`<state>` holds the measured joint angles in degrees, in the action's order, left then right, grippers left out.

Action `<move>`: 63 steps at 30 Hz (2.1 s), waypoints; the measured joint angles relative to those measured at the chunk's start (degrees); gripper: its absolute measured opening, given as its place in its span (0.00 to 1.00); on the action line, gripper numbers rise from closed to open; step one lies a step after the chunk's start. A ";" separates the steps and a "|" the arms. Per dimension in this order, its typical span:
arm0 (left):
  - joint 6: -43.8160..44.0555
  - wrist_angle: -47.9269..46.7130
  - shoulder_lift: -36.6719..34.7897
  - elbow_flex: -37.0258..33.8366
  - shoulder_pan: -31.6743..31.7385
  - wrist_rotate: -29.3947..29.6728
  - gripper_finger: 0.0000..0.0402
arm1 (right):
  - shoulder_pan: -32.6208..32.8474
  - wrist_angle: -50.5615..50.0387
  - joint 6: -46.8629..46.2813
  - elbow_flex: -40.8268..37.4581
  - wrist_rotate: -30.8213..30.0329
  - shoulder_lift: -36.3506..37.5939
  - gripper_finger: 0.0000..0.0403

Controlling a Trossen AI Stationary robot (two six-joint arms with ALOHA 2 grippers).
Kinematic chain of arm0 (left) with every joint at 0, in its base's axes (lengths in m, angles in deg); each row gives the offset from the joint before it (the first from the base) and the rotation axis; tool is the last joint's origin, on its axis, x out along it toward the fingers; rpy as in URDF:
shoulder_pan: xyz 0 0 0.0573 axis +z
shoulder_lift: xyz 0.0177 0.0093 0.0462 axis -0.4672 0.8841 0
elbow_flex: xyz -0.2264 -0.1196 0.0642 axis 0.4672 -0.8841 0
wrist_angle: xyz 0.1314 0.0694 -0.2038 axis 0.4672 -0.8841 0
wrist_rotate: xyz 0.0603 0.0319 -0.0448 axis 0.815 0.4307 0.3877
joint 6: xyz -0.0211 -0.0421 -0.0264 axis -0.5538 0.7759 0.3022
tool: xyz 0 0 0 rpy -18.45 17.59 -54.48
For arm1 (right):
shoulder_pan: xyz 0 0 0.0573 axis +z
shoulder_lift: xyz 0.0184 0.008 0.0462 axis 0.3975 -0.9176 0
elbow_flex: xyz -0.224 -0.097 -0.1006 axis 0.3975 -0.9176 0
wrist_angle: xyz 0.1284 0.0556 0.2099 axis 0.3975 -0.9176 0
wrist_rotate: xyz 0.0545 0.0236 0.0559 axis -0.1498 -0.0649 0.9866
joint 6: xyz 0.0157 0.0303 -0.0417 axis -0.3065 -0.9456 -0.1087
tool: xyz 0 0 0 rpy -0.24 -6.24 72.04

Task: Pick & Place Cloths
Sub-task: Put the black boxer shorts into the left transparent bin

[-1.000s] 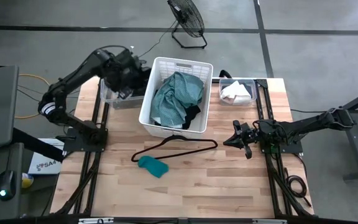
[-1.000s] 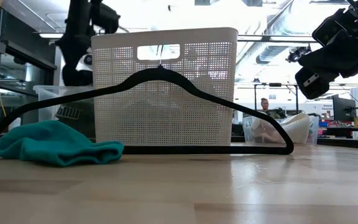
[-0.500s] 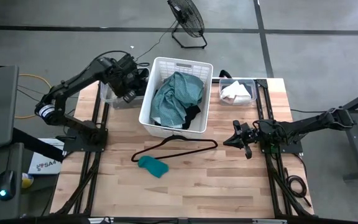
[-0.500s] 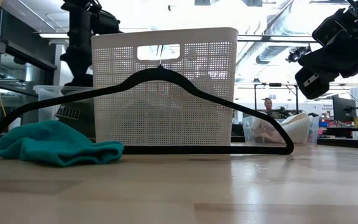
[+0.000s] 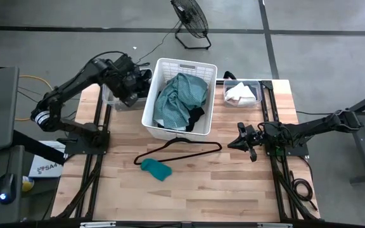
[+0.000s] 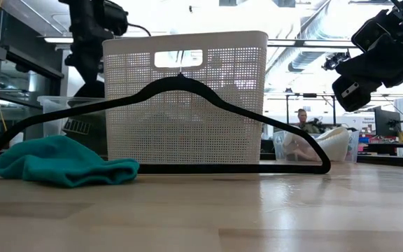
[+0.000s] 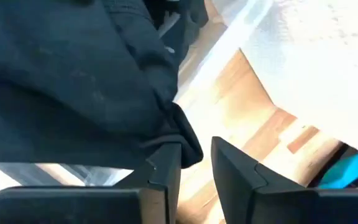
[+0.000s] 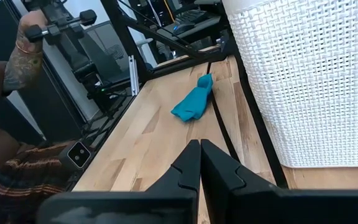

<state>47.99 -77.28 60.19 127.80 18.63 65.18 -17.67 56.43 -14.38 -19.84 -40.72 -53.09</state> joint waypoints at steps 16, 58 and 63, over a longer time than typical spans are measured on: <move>2.82 0.88 -3.88 10.58 0.00 7.34 0.22 | 0.01 0.00 0.00 0.01 0.00 0.00 0.01; 10.08 5.16 15.61 7.25 7.06 21.02 0.23 | -0.01 0.00 0.00 -0.01 0.00 0.02 0.01; 8.70 5.32 15.46 4.62 7.15 17.96 0.23 | 0.00 0.00 0.00 0.00 0.00 0.02 0.01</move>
<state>56.69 -71.96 75.65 132.42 25.77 83.14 -17.67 56.43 -14.38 -19.84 -40.72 -53.07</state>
